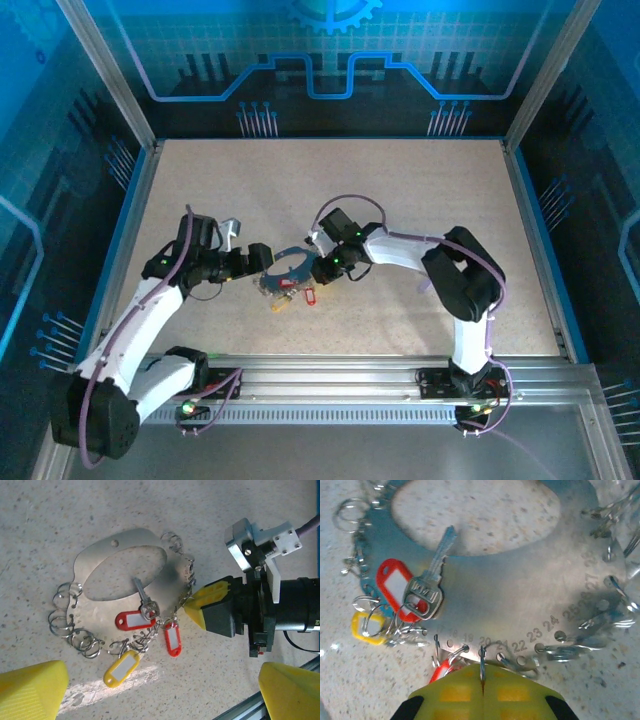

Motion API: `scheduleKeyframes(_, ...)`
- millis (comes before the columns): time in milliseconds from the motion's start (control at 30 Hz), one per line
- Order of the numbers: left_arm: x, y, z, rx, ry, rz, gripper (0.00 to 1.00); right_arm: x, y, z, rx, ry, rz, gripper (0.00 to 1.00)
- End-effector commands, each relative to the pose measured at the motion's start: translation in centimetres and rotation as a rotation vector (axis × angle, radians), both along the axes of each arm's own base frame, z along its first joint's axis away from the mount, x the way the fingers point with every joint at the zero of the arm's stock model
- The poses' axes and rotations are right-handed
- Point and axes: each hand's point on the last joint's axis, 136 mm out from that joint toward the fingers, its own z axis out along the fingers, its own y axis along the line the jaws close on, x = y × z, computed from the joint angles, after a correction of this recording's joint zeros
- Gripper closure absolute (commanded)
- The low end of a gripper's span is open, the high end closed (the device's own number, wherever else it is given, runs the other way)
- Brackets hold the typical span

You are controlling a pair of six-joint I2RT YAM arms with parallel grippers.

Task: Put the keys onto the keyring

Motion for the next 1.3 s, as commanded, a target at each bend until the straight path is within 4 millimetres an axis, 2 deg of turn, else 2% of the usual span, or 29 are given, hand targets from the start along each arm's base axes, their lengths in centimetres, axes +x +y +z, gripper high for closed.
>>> scheduleKeyframes(0,-0.1,-1.3,2.4,-0.056,-0.129,-0.078,0.01,-0.4,0.6,3.1,0.042,-0.161,0.135,1.0)
scheduleKeyframes(133,-0.9,-3.1,6.3,-0.166,-0.311,-0.186,0.03,-1.3,0.9,5.9,0.105,-0.321,0.25,1.0)
scheduleKeyframes(200,-1.2,-3.3,7.8,-0.188,-0.398,-0.206,0.06,-2.0,1.1,7.7,0.148,-0.408,0.314,1.0)
scheduleKeyframes(367,-2.2,-3.4,9.8,-0.156,-0.565,-0.265,0.12,-3.5,1.0,11.7,0.223,-0.575,0.434,1.0)
scheduleKeyframes(467,-3.8,-4.2,10.4,-0.147,-0.657,-0.391,0.19,-4.3,0.7,13.7,0.262,-0.65,0.479,1.0)
scheduleKeyframes(667,-8.0,-6.5,10.7,-0.121,-0.854,-0.711,0.41,-6.9,0.6,17.4,0.367,-0.818,0.576,1.0)
scheduleKeyframes(733,-8.9,-7.0,10.6,-0.097,-0.896,-0.785,0.47,-7.7,0.4,17.9,0.398,-0.853,0.596,1.0)
scheduleKeyframes(867,-10.9,-8.4,10.2,-0.066,-0.992,-0.934,0.53,-9.7,0.4,19.7,0.472,-0.913,0.668,1.0)
scheduleKeyframes(967,-11.6,-9.3,10.1,-0.053,-1.054,-0.995,0.56,-10.8,0.4,20.4,0.509,-0.979,0.722,1.0)
scheduleKeyframes(1033,-11.6,-9.6,10.0,-0.043,-1.072,-1.016,0.62,-10.8,0.5,20.8,0.522,-0.995,0.715,1.0)
scheduleKeyframes(1133,-11.8,-9.9,9.8,-0.03,-1.086,-1.036,0.66,-11.1,0.7,21.3,0.544,-0.994,0.719,1.0)
scheduleKeyframes(1267,-11.8,-10.2,9.4,-0.01,-1.105,-1.048,0.67,-11.6,0.9,21.7,0.57,-1.006,0.734,1.0)
